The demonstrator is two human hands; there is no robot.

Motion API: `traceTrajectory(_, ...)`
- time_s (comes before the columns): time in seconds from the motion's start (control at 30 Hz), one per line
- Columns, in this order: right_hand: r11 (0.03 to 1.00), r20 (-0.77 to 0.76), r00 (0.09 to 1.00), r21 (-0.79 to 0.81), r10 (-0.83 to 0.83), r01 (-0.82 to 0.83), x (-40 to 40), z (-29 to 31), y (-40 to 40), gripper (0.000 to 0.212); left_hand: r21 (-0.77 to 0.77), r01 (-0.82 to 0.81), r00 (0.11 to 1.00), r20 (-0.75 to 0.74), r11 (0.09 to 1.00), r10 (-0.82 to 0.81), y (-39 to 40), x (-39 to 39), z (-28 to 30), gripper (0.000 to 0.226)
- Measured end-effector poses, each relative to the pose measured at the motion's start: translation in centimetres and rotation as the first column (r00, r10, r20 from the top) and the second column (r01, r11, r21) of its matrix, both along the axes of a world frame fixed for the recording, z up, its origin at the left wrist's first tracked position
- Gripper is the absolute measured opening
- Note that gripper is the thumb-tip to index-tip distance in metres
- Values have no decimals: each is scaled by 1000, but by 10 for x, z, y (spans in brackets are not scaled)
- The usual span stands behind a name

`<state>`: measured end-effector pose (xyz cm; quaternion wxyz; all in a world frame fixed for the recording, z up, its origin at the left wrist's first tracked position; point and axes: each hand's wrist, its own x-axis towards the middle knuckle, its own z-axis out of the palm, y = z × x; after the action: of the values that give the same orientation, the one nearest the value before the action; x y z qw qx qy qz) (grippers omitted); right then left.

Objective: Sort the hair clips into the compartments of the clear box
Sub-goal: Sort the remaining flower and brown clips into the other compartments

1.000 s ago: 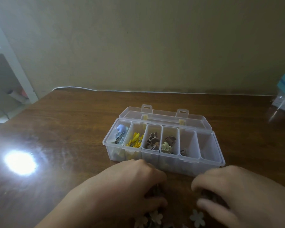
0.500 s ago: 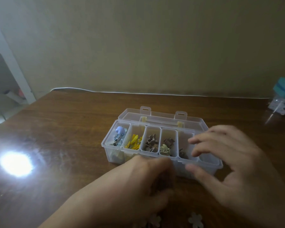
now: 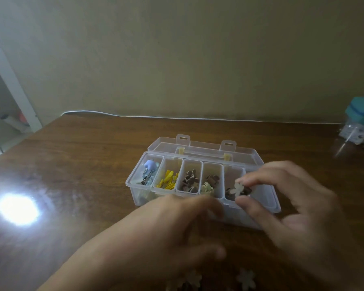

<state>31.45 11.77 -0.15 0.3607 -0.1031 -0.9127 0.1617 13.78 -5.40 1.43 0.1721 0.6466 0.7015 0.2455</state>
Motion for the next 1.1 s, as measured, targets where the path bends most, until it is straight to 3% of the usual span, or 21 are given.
traceTrajectory(0.07,999,19,998,1,53,-53,-24,3,-6,22,-112,104,986,-122,988,-117,-1,-5,2,39)
traceTrajectory(0.1,999,56,998,31,40,-42,-29,3,-5,22,-143,140,983,-99,980,-155,-2,-7,3,37)
traceTrajectory(0.2,994,174,984,-110,30,-11,-24,-1,5,28,-184,192,981,22,964,-191,-4,-12,5,28)
traceTrajectory(0.3,999,131,990,5,48,-49,-25,6,5,25,-205,239,970,93,949,-224,-4,-21,0,29)
traceTrajectory(0.37,983,147,976,59,164,-174,-19,18,3,16,-245,271,960,137,931,-244,-3,-24,-4,40)
traceTrajectory(0.43,910,303,875,50,378,-411,-11,27,-2,25,-261,288,955,147,921,-257,-2,-23,-6,49)
traceTrajectory(0.5,839,520,724,23,454,-543,-6,30,-2,42,-256,291,954,150,922,-259,-2,-22,-7,49)
traceTrajectory(0.57,830,630,649,15,426,-558,-5,22,1,47,-247,299,951,151,922,-268,-2,-22,-8,46)
traceTrajectory(0.7,825,656,597,-71,462,-560,-10,12,1,37,-242,254,966,104,937,-235,0,-25,-15,42)
traceTrajectory(0.97,855,607,671,-25,425,-519,-9,21,-2,17,-217,120,987,-81,969,-140,-1,-24,-19,29)
traceTrajectory(1.03,866,488,746,-45,454,-497,-7,27,-1,16,-188,114,987,-89,975,-133,-1,-23,-16,24)
traceTrajectory(1.1,903,275,865,-27,419,-429,-7,27,4,14,-174,114,988,-88,978,-130,-2,-21,-11,18)
